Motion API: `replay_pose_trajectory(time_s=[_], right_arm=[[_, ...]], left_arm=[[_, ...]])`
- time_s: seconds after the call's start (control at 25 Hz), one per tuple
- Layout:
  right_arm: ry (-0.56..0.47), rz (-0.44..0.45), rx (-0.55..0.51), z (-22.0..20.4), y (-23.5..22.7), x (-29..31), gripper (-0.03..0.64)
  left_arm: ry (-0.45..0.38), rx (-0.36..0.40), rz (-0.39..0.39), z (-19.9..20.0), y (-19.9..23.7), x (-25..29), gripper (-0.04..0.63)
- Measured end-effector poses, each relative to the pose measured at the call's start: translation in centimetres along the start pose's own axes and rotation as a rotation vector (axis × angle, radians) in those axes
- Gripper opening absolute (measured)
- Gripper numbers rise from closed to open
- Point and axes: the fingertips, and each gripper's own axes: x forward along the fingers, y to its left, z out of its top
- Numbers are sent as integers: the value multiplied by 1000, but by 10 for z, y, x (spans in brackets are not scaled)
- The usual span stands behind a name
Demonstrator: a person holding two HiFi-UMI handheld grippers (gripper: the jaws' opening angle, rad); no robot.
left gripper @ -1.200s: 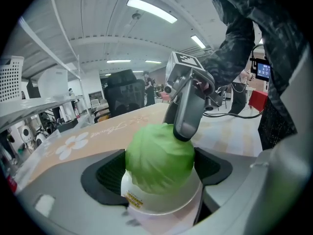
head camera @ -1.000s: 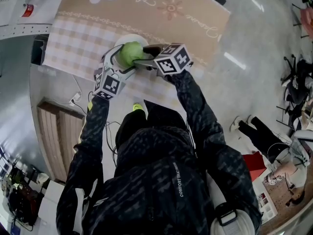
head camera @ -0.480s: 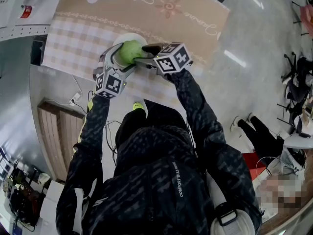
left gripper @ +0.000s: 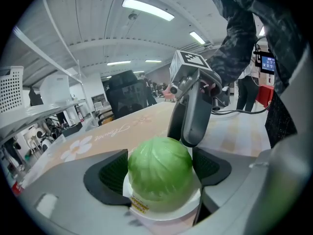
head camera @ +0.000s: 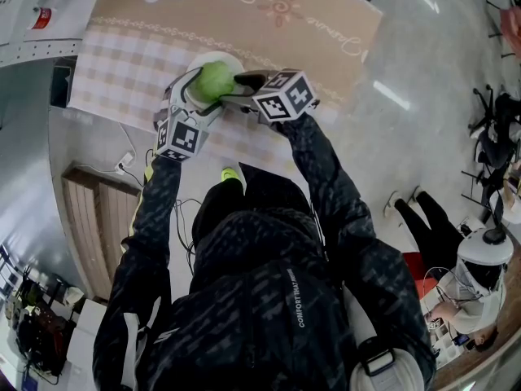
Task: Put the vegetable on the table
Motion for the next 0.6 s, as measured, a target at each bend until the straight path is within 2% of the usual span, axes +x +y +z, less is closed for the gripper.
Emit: replay_pose_trajectory(time_s=[0.24,0.52,0.6], right_arm=[[20,-31,-63,-4,1,-3,255],[2,-51,-102,1,10,-11,253],[0,-50,-116,1,15,-12,219]], left_arm=[[1,7,16,-2,-1,-6,393],[-25,-2,70,5,1,-24,350],[-48,-10,99,11,3,-33,327]])
